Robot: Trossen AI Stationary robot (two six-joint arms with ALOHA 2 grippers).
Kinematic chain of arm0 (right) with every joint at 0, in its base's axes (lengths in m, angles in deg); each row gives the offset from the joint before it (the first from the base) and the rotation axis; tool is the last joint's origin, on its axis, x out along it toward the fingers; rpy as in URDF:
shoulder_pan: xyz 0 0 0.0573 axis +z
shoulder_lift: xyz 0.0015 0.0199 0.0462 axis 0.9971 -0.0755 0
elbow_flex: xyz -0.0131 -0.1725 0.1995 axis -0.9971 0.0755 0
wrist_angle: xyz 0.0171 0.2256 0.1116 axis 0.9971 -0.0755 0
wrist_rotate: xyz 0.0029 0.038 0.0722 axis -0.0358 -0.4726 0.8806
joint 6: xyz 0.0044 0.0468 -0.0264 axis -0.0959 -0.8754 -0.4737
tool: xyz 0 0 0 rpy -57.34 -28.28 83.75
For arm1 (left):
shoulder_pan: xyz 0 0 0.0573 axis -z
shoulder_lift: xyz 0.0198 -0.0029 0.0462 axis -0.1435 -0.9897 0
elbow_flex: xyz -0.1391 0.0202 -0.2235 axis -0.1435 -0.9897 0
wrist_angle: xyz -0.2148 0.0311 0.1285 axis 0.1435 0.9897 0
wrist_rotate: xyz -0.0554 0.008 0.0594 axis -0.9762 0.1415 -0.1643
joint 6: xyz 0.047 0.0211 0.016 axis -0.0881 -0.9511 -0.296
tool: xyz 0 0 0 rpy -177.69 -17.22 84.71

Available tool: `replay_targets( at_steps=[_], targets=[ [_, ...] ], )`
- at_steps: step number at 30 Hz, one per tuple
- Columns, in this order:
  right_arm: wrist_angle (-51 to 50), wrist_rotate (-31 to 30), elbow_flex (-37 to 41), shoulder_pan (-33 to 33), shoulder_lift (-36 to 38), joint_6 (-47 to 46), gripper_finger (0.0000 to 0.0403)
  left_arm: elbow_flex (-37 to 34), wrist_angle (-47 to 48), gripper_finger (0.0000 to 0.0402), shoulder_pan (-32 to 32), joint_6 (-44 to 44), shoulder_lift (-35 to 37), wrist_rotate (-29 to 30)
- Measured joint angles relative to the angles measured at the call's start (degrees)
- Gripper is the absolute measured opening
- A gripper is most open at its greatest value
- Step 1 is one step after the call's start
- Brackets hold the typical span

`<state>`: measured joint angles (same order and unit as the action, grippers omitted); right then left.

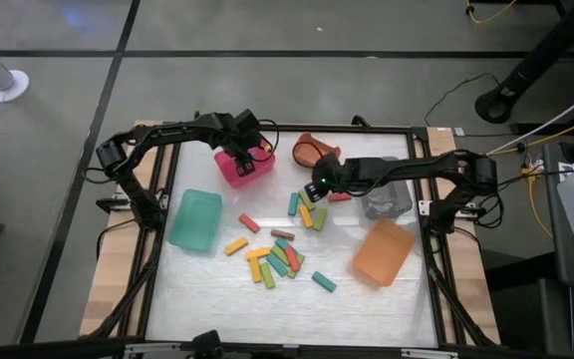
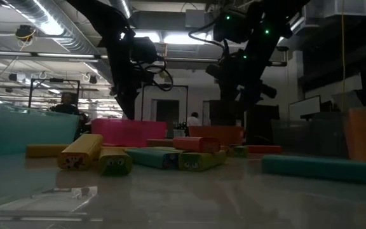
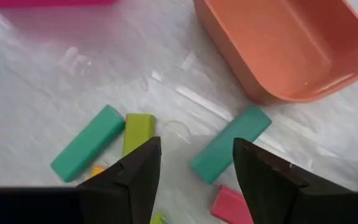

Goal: Sort blocks
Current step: Put the blue block into the pink bin

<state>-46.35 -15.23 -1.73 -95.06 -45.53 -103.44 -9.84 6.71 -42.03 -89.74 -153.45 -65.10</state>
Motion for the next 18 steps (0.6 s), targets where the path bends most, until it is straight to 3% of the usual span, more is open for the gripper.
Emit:
replay_targets(
  at_steps=[5,11,18],
  targets=[
    [-0.28,-1.85,-0.02,0.00,-0.20,-4.89,0.0202,0.00,-0.07,0.0187,0.00,0.57,0.00,0.07],
    [-2.88,-5.84,0.00,-0.02,-0.30,-13.41,0.0202,0.00,-0.14,0.0185,0.00,1.49,0.00,0.05],
    [-2.33,-6.02,0.02,-0.02,-4.44,-19.21,0.0202,0.00,-0.27,0.0183,0.00,1.50,0.00,0.05]
  ],
)
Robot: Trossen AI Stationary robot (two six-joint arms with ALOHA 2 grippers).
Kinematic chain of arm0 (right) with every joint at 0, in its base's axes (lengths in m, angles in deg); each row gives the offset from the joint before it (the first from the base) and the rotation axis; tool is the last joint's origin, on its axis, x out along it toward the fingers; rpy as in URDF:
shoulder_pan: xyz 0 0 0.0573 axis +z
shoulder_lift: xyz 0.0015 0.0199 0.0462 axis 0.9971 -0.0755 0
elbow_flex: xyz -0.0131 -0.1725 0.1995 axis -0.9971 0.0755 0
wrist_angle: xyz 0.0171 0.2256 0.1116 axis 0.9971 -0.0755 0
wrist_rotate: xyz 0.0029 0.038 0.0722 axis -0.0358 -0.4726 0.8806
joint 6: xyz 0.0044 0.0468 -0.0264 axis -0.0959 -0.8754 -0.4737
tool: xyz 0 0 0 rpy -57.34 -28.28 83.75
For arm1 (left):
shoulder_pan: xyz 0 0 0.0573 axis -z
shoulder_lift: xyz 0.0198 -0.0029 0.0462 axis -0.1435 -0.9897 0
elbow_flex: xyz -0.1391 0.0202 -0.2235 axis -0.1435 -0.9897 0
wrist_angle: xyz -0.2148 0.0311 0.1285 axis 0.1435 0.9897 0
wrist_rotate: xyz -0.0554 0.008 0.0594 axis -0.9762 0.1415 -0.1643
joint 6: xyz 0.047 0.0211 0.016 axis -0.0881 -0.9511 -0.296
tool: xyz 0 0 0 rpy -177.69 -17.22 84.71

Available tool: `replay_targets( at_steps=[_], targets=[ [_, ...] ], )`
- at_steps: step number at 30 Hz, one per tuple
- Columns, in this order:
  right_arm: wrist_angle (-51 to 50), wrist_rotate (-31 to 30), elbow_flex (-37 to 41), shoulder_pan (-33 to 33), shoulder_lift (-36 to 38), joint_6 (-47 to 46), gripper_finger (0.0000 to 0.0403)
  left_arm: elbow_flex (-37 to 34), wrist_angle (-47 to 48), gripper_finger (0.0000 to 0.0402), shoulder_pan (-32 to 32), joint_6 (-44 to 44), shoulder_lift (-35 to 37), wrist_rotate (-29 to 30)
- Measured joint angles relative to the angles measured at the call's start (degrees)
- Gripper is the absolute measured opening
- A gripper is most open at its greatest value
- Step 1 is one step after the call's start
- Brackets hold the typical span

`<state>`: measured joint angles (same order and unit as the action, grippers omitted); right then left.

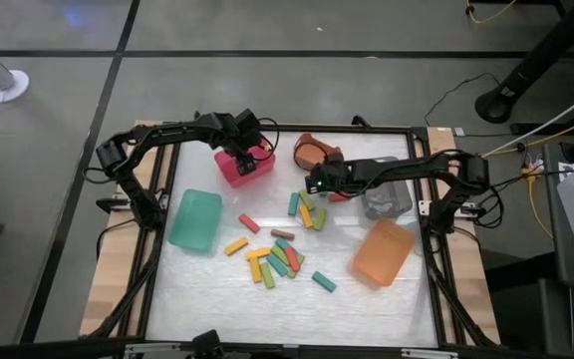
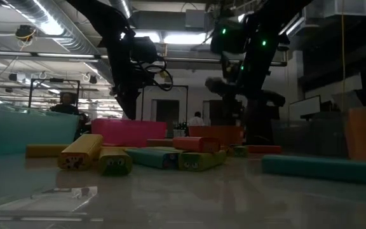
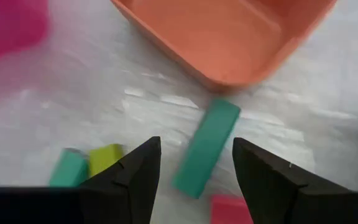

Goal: Sort blocks
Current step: Put the blue block into the pink bin

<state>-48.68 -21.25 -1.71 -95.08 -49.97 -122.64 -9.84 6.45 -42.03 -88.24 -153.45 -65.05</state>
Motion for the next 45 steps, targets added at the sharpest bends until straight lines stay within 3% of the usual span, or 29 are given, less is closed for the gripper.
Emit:
replay_targets(
  at_steps=[20,29,35,45],
  targets=[
    [3.51,1.06,-0.19,-0.76,-9.98,-3.28,0.0198,0.02,0.03,0.0182,-0.02,1.70,0.00,0.00],
    [3.20,0.24,-0.11,-0.68,-9.97,-2.41,0.0102,0.02,0.02,0.0182,0.00,1.36,0.00,-0.02],
    [2.48,1.25,-2.27,-0.74,-10.31,2.62,0.0100,0.34,0.33,0.0182,-0.01,0.70,0.00,-0.02],
    [3.05,6.35,-13.99,-0.74,-10.30,19.14,0.0108,0.50,0.60,0.0182,-0.01,-0.05,5.64,0.07]
  ],
)
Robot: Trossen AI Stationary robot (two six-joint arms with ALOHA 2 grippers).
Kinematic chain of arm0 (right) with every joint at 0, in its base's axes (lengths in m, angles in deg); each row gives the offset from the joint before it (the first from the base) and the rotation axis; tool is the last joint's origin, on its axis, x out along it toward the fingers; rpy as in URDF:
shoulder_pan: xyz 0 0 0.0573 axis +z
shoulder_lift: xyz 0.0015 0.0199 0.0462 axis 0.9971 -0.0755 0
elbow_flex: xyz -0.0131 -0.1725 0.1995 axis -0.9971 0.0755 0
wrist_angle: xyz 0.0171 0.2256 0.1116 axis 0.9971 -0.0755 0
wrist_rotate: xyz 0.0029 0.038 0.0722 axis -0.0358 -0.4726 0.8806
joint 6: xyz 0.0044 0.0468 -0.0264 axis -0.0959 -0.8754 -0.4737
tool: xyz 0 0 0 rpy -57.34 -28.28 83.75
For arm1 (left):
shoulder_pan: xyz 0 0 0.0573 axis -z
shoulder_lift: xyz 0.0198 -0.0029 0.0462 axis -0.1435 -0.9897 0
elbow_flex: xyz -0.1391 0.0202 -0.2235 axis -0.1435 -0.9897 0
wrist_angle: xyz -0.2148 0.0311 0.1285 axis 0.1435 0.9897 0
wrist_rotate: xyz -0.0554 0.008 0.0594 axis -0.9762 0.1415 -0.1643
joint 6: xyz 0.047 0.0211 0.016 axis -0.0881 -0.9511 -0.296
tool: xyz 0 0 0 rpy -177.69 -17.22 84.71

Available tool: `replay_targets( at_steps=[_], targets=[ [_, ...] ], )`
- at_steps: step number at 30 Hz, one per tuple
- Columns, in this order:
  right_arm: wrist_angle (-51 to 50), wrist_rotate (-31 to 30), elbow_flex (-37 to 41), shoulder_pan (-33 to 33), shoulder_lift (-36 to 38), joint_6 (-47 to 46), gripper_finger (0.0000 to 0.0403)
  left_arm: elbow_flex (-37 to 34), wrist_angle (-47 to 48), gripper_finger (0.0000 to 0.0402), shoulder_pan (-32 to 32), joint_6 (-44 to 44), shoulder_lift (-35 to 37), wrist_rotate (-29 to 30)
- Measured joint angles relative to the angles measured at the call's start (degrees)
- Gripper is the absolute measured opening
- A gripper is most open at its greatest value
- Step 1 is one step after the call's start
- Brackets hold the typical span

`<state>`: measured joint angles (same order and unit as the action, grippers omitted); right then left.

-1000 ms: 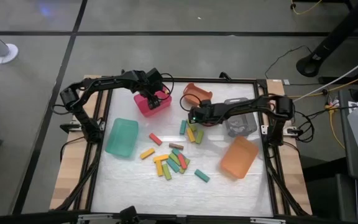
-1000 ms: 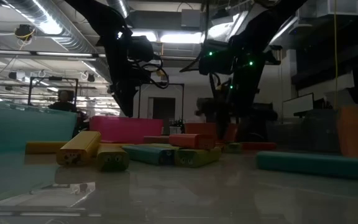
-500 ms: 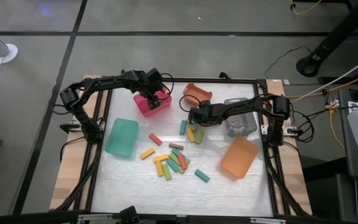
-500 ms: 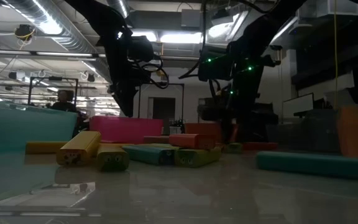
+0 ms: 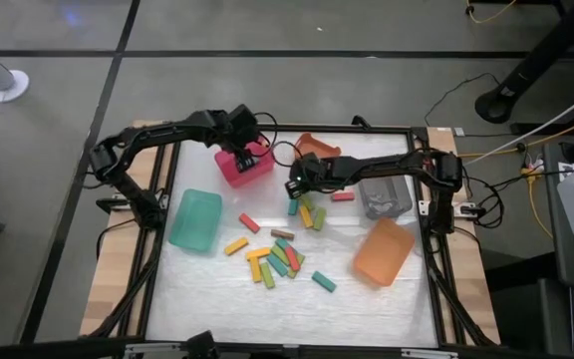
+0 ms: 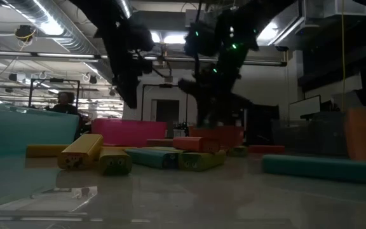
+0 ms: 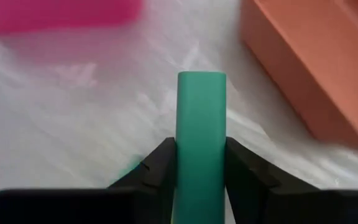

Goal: Sort blocks
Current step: Put the blue block into the pink bin

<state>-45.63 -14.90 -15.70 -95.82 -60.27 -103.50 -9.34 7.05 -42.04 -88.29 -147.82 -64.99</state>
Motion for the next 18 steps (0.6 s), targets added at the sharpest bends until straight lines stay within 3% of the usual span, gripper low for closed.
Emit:
replay_targets(
  at_steps=[4,11,18],
  targets=[
    [4.23,-0.45,-3.92,0.00,0.02,8.51,0.0105,0.02,0.56,0.0182,0.00,0.67,3.76,0.14],
    [26.49,-0.13,-4.35,0.00,-0.95,24.95,0.0114,0.04,2.77,0.0182,-0.01,1.56,9.99,0.37],
    [43.19,-0.28,-4.31,-0.93,-7.18,35.71,0.0117,0.04,2.96,0.0182,-0.01,2.72,14.71,0.55]
  ],
)
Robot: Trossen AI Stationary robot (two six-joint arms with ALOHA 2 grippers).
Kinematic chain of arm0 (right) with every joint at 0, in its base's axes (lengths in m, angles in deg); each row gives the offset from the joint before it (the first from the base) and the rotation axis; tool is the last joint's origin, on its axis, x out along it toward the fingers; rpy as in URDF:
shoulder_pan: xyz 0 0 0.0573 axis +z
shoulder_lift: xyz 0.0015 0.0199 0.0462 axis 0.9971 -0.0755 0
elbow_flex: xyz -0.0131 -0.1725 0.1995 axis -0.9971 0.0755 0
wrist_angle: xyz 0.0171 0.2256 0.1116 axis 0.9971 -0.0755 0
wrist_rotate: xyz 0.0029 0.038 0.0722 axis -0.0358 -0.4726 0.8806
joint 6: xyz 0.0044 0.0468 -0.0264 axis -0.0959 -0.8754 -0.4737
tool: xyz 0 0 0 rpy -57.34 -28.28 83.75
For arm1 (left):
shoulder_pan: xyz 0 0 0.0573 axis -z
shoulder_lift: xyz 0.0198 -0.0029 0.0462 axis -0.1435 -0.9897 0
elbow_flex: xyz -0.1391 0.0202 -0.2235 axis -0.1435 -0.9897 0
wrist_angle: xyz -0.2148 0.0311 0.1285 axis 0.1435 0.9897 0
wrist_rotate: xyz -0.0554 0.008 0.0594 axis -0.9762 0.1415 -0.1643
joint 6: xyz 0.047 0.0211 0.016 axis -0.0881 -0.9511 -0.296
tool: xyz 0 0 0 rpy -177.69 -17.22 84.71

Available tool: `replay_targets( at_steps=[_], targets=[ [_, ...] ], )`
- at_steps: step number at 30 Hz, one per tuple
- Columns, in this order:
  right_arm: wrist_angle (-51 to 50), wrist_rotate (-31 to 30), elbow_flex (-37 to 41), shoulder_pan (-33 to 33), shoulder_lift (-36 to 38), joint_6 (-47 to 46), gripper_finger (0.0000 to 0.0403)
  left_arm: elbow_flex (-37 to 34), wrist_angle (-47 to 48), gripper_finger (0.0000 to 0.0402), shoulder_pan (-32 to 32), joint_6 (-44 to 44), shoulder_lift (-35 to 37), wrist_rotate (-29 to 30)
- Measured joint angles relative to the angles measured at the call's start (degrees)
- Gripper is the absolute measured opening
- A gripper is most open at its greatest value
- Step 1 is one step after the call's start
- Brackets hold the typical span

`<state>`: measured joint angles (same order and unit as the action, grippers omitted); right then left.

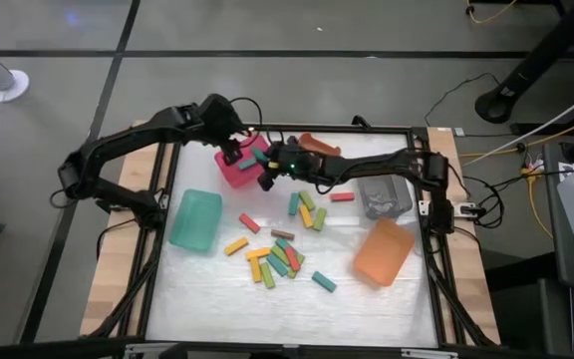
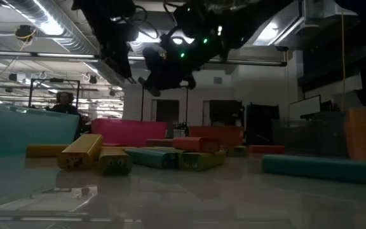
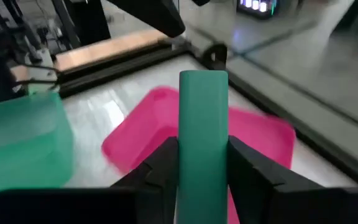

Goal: Sort blocks
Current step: Put the blue block into the pink bin, then put the orange block into the blue bin

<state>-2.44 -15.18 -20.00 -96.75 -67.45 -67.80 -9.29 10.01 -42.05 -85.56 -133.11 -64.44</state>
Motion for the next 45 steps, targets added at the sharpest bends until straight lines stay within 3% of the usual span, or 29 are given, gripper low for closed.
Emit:
replay_targets(
  at_steps=[7,16,23,26,32,40,45],
  targets=[
    [7.14,0.03,0.02,-1.39,-3.67,4.01,0.0135,-0.02,2.01,0.0182,0.00,0.54,1.67,0.00],
    [6.61,5.07,0.02,-2.98,-3.74,3.99,0.0171,-0.02,5.12,0.0182,0.38,2.98,1.78,-0.05],
    [5.43,5.54,0.02,-2.85,-2.45,4.26,0.0200,-0.15,5.90,0.0182,3.78,4.36,1.78,-0.20],
    [1.44,5.67,-0.02,-2.83,0.57,6.51,0.0202,-0.72,6.04,0.0182,6.05,5.01,1.78,-0.22],
    [-16.01,7.59,-0.02,-2.81,9.00,8.47,0.0202,-1.68,6.12,0.0182,10.44,5.18,1.76,-1.34],
    [-35.54,10.92,-0.04,-2.76,17.63,8.58,0.0202,-1.66,5.66,0.0182,16.07,1.19,1.76,-8.41],
    [-43.28,10.96,-0.04,-2.76,20.00,10.27,0.0202,-5.21,3.38,0.0182,20.84,-2.40,1.63,-16.30]
  ],
)
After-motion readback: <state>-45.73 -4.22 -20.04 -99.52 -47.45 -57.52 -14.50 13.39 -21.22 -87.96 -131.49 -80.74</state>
